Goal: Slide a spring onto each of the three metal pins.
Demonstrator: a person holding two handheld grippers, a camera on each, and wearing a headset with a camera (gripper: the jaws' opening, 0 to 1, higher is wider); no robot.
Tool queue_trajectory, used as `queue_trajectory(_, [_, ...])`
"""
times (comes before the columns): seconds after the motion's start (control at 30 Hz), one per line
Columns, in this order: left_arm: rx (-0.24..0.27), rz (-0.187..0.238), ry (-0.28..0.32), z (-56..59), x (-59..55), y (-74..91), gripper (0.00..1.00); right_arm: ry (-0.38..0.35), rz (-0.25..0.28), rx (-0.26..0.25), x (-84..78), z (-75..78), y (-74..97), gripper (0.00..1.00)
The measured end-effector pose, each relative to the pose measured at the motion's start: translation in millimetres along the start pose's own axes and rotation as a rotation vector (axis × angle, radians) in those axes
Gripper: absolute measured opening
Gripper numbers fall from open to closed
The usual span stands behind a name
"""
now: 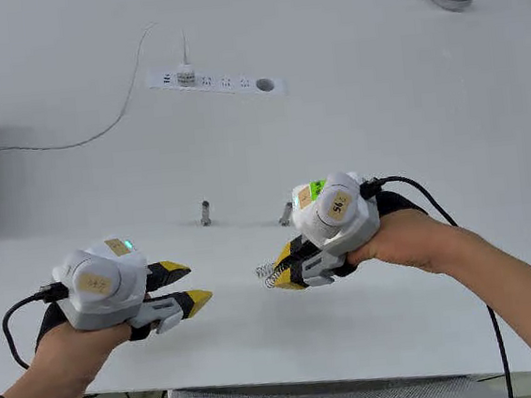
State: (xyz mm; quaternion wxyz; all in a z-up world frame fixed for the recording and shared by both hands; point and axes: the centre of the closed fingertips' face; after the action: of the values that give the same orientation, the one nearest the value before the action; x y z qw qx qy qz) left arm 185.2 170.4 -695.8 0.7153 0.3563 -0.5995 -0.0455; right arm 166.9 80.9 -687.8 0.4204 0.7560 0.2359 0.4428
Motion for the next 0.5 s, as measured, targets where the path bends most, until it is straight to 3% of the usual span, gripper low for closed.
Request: queue_trajectory(0.5, [0.091, -0.004, 0.049, -29.4, -10.0, 9.3, 0.36, 0.03, -0.025, -0.015, 20.3, 27.1, -10.9, 0.12])
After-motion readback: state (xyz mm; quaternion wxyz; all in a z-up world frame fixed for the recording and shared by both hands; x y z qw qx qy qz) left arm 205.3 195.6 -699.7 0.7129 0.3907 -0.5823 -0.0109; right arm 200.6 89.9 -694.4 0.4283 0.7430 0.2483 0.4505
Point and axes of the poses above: the centre of the closed fingertips' face, and the gripper's own axes: y roughly backward along the fingers, z roughly to its right, x roughly out of its top, and after that the axes turned 14 degrees about -y, right-handed
